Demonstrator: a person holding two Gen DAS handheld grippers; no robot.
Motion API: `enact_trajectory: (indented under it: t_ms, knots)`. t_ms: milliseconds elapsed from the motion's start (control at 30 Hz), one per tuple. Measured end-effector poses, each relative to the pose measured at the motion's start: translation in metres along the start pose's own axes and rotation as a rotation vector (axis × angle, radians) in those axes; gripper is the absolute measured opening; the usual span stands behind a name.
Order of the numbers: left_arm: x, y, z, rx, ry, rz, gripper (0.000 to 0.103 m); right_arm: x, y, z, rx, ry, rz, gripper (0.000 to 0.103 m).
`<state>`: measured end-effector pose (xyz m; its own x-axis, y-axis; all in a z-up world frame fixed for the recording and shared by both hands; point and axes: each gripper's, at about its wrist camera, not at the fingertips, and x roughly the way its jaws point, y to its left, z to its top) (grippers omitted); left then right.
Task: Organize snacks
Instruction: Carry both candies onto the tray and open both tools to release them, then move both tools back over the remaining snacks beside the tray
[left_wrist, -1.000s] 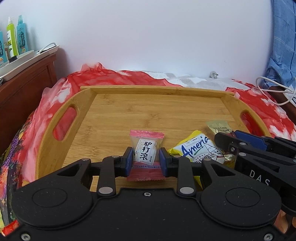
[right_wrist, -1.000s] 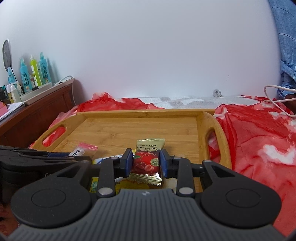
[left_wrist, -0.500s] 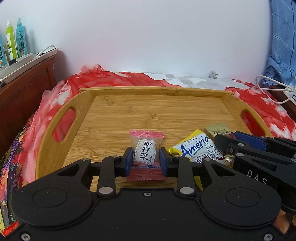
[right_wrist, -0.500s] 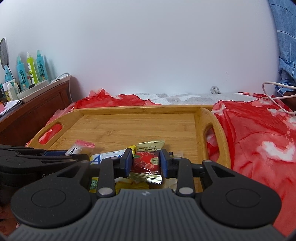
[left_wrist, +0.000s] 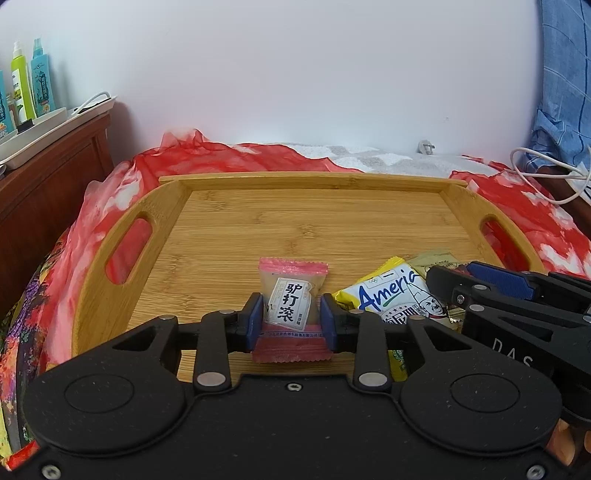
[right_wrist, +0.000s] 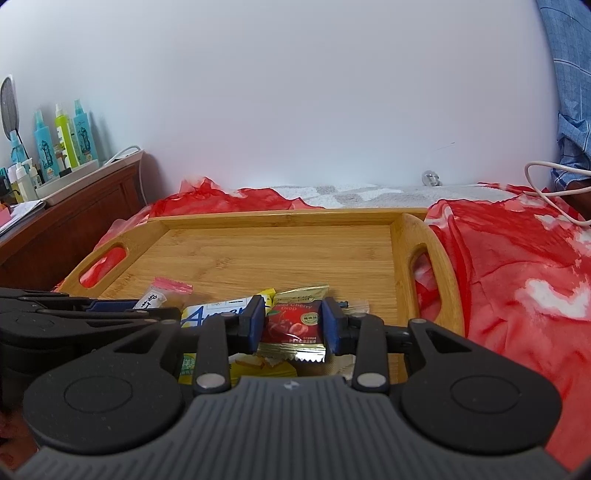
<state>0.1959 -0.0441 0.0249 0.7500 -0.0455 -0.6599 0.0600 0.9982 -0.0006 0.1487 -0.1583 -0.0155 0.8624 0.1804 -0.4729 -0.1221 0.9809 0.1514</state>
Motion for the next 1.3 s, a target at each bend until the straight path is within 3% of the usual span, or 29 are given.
enact_trajectory:
  t_ms: [100,133,600,1300]
  knots:
    - [-0.005,0.000,0.000,0.013,-0.014,0.002,0.041,-0.003,0.000,0.001,0.002,-0.008,-0.004,0.052]
    - [-0.006,0.000,0.000,0.019,-0.017,0.005,0.041,-0.004,0.000,0.001,0.003,-0.013,-0.004,0.060]
    - [-0.040,0.014,-0.009,0.031,-0.044,0.005,0.073,-0.022,0.005,-0.005,0.009,-0.048,-0.019,0.071]
    - [-0.103,0.038,-0.067,-0.013,-0.049,-0.028,0.084,-0.077,0.029,-0.039,-0.035,-0.082,-0.043,0.085]
